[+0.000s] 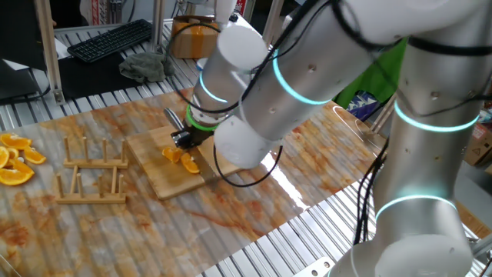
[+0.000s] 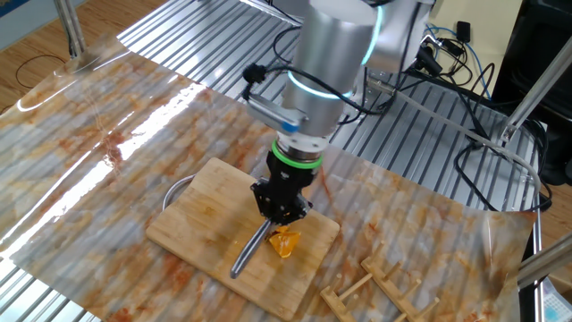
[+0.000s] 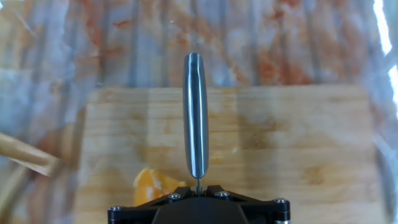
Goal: Chop the orange
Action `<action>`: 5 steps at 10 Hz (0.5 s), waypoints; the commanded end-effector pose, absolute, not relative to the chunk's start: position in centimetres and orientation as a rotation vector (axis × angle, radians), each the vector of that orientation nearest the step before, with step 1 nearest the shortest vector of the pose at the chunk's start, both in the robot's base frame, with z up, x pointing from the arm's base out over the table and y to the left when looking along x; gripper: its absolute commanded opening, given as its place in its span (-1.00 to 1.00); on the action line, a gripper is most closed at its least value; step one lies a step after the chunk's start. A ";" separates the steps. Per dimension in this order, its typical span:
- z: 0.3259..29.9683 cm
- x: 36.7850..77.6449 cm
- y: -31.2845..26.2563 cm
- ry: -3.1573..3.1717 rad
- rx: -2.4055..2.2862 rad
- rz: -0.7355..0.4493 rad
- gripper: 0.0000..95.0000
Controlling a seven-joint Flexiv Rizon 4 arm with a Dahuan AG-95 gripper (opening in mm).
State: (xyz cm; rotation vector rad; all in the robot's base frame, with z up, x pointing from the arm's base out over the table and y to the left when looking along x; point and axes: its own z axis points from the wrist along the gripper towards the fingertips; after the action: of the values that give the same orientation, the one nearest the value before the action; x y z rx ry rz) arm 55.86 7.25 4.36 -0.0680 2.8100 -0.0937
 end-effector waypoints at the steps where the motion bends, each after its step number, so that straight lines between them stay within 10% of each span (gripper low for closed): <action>1: 5.1 56.7 5.9 2.832 -0.099 -0.153 -1.00; 5: 5.3 56.8 5.8 2.967 0.098 0.105 -1.00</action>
State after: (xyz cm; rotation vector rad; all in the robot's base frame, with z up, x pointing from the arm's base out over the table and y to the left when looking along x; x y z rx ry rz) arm 54.78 3.13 7.05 -0.1010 2.9223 -0.3023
